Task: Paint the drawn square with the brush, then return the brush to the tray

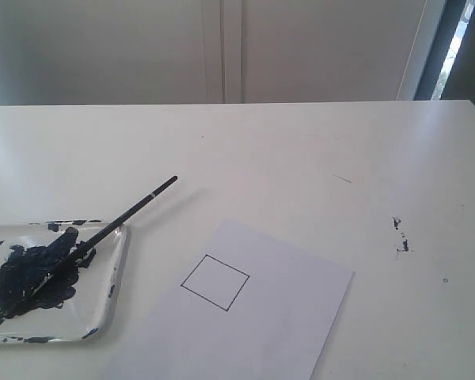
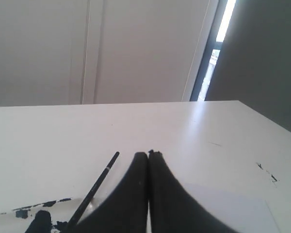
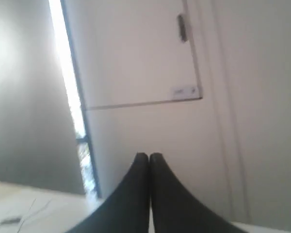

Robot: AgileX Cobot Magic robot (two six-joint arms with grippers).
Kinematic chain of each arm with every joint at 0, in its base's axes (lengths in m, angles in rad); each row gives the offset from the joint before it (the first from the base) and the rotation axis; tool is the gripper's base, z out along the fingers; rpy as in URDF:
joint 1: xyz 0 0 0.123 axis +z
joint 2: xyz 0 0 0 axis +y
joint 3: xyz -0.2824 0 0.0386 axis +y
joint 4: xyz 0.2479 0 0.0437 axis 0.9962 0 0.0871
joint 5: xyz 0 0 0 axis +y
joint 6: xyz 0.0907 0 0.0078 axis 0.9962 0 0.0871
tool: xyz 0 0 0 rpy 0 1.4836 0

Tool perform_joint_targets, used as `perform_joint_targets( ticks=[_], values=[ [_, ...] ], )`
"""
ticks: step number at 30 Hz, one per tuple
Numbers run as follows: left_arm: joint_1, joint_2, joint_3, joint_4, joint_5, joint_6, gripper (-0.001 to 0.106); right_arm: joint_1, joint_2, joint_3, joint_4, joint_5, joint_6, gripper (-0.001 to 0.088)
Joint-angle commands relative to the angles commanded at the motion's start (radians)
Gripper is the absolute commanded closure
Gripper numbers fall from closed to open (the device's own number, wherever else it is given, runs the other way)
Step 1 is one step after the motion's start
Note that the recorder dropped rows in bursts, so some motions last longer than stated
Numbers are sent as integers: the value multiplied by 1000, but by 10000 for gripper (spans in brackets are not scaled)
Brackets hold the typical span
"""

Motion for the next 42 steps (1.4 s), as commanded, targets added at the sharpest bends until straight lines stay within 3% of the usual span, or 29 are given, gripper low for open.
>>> perform_joint_targets(
  ticks=[2, 9, 13, 18, 20, 34, 42],
  values=[
    [0, 0, 2, 0, 0, 0, 1053, 0, 148, -52, 0, -81, 43, 868],
    [0, 0, 2, 7, -2, 0, 1053, 0, 385, -199, 0, -136, 21, 868],
    [0, 0, 2, 7, -2, 0, 1053, 0, 472, -271, 0, -150, -180, 868],
    [0, 0, 2, 7, -2, 0, 1053, 0, 528, -296, 0, -111, -547, 868],
    [0, 0, 2, 7, -2, 0, 1053, 0, 537, -296, 0, -79, -627, 868],
    [0, 0, 2, 7, 0, 0, 1053, 0, 610, -296, 0, 82, -637, 868],
    [0, 0, 2, 7, 26, 0, 1053, 30, 732, -296, 0, 72, -790, 868]
  ],
)
